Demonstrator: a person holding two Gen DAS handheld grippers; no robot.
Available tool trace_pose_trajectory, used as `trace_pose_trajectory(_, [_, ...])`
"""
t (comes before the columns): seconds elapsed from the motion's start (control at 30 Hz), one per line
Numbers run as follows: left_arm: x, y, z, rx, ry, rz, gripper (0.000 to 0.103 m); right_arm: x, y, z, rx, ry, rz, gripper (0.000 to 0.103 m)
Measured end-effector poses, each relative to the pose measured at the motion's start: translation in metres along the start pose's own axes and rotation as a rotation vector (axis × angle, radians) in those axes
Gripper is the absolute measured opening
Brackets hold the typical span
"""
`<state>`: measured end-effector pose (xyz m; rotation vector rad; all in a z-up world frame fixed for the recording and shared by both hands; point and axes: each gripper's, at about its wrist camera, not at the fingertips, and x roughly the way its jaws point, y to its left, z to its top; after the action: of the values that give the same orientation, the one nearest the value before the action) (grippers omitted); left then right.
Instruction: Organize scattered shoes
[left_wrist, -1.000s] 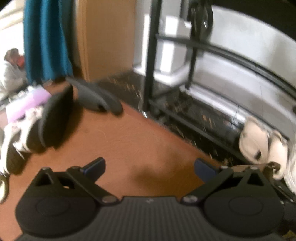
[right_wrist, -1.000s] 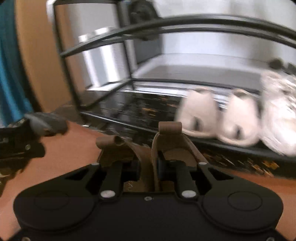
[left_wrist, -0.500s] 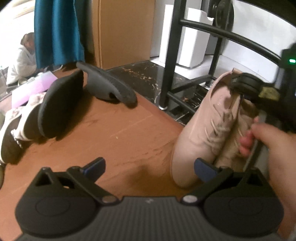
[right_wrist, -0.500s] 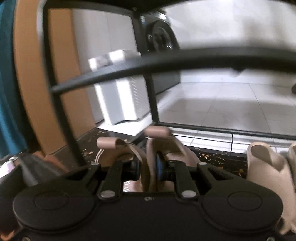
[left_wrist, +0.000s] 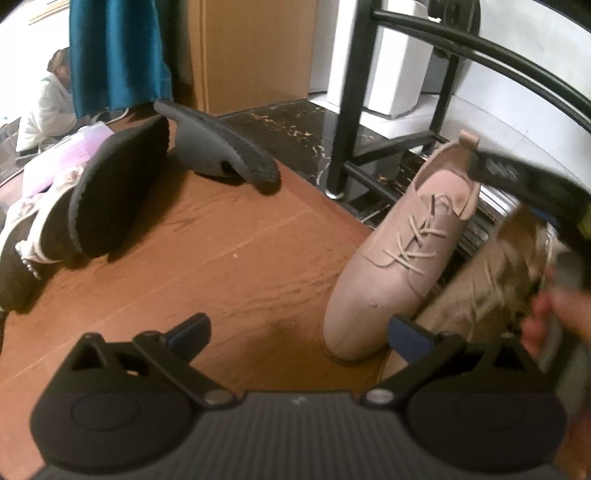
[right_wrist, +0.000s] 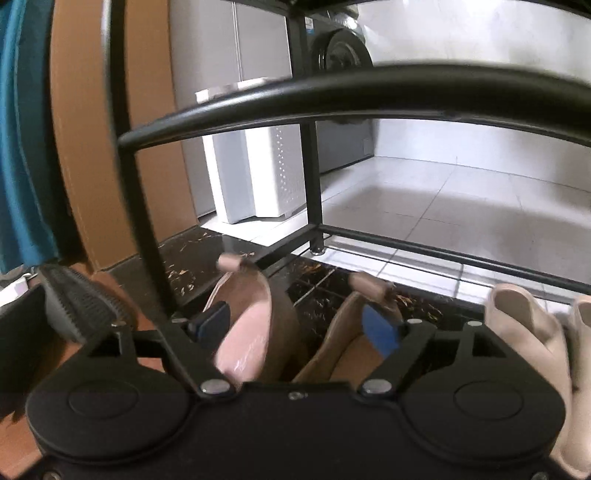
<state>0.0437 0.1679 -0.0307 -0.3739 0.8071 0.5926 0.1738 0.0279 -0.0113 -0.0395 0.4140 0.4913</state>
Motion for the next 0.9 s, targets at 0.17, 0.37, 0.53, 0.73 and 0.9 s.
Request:
trace_pose_trajectory(0.17, [-0.004, 0.004, 0.003, -0.017, -0.003, 0.002, 0.102, -0.022, -0.001, 0.008, -0.030, 0.002, -0.011, 0.087])
trace_pose_trajectory(0.37, [-0.004, 0.011, 0.005, -0.040, -0.019, 0.042, 0.102, -0.049, 0.001, -0.024, 0.091, 0.082, -0.049, 0.087])
trace_pose_trajectory(0.53, [-0.002, 0.015, 0.006, -0.045, -0.026, 0.077, 0.102, -0.029, 0.017, -0.055, 0.129, 0.178, -0.116, 0.088])
trace_pose_trajectory(0.73, [0.004, 0.015, 0.006, -0.045, -0.005, 0.073, 0.102, 0.009, 0.026, -0.052, 0.166, 0.246, -0.220, 0.086])
trace_pose_trajectory(0.9, [0.008, 0.016, 0.006, -0.057, 0.018, 0.064, 0.102, 0.027, 0.027, -0.050, 0.210, 0.299, -0.254, 0.069])
